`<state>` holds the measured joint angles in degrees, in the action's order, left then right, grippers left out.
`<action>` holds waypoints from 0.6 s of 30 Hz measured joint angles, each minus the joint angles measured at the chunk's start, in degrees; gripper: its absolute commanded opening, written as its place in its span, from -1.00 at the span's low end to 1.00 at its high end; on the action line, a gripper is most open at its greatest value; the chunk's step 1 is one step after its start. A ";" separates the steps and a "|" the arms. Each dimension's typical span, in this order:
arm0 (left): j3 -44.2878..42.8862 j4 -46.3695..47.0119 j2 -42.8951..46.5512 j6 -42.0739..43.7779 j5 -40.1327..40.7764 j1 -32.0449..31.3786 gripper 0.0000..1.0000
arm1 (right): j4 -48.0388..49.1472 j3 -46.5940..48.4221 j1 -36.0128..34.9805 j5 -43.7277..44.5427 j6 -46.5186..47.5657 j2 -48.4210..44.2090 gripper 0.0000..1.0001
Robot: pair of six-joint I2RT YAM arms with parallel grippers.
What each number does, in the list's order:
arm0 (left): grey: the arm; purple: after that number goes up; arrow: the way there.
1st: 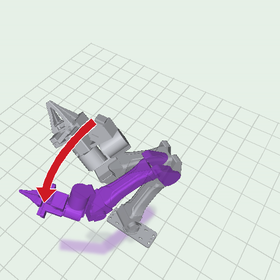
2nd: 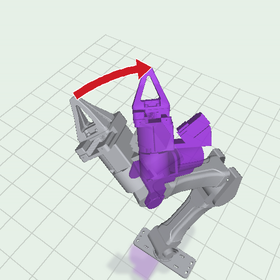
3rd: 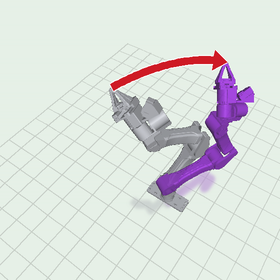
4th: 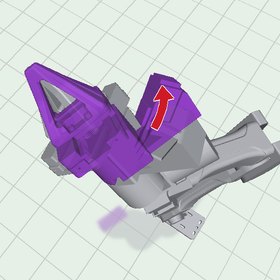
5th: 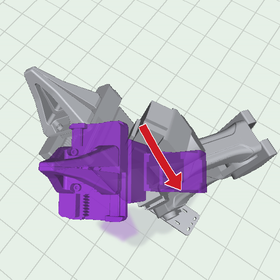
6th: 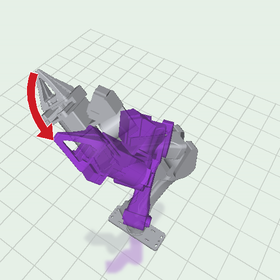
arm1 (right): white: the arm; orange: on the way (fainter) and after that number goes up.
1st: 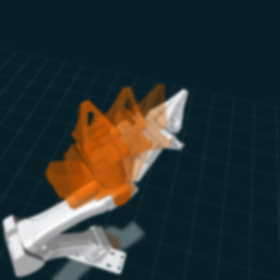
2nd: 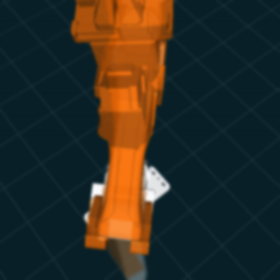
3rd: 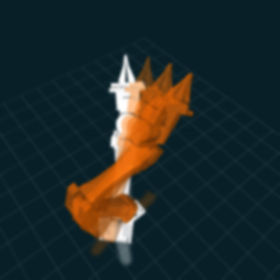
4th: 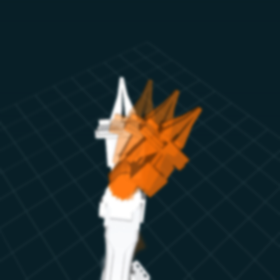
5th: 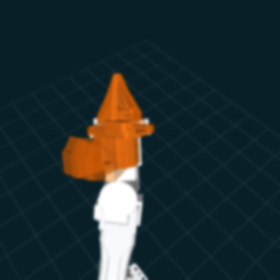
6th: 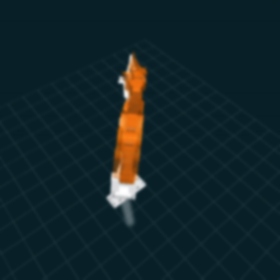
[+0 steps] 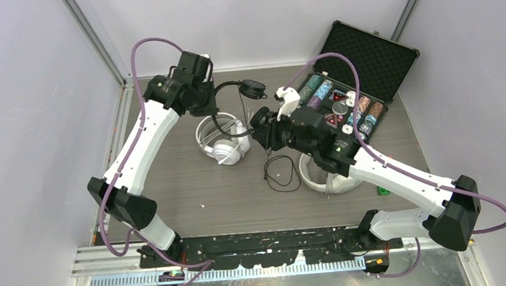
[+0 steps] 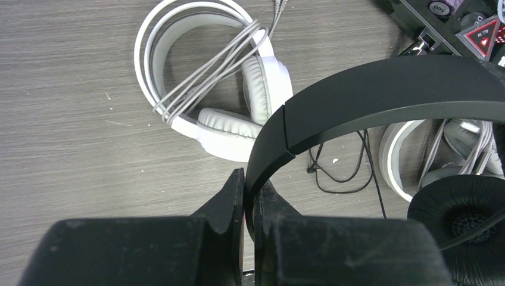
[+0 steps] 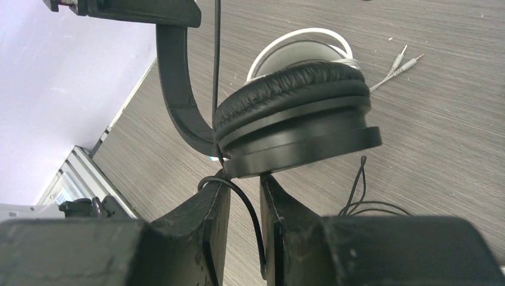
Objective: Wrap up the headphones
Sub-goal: Wrap the headphones cable around the headphones.
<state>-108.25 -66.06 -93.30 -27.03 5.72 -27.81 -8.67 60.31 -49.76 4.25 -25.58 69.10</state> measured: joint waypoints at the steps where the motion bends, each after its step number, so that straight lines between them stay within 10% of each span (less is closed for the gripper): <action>1: 0.09 0.04 0.35 0.09 0.20 0.04 -1.00 | 0.33 -0.02 0.00 0.15 0.00 0.00 -0.43; 11: 1.27 0.70 1.73 0.24 0.28 0.90 -1.00 | 5.86 -3.39 -0.07 0.66 0.02 -0.15 -0.37; 18: 1.25 0.61 2.54 0.42 0.26 1.31 -1.00 | 10.51 -6.05 -0.15 1.29 -0.57 -1.81 -0.70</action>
<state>-107.00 -65.45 -90.76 -26.61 5.98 -26.50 1.85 54.26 -49.91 5.54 -26.15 67.29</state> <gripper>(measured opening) 0.042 0.235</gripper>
